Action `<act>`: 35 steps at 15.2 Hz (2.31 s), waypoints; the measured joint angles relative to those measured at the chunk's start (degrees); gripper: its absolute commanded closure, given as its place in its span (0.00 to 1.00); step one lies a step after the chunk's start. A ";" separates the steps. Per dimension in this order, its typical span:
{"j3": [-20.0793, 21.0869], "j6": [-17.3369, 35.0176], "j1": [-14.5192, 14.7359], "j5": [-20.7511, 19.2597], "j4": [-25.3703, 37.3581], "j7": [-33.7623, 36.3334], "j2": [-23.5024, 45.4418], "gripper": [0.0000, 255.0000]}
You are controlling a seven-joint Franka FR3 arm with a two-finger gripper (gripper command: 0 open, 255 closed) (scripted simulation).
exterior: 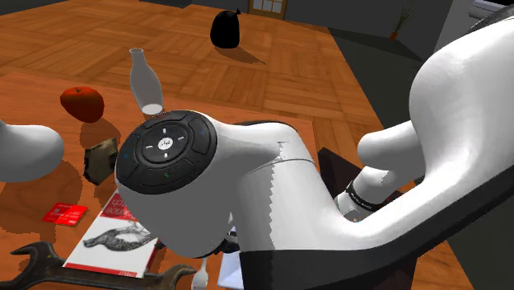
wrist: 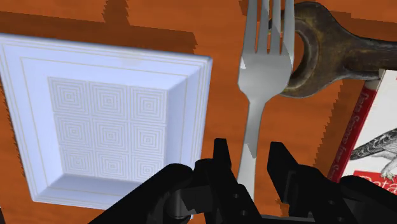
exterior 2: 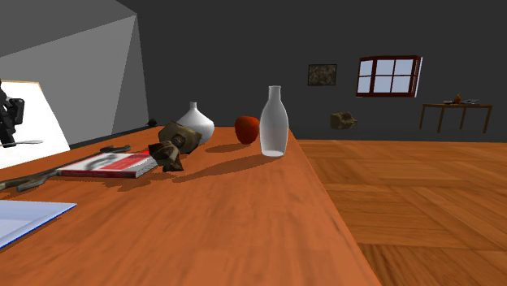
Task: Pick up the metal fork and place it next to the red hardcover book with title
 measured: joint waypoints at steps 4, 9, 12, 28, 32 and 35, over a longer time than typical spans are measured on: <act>6.88 -4.37 -7.58 6.29 10.25 -0.42 -8.19 1.00; 13.23 -11.12 -15.68 11.67 25.98 1.71 -17.67 1.00; 16.17 -14.79 -20.36 14.07 35.49 3.33 -22.98 1.00; 18.80 -6.45 -20.52 17.18 30.64 2.42 -27.51 1.00; 18.95 -6.21 -20.59 17.36 30.74 2.50 -27.82 1.00; 18.95 -6.20 -20.60 17.38 30.76 2.49 -27.82 0.00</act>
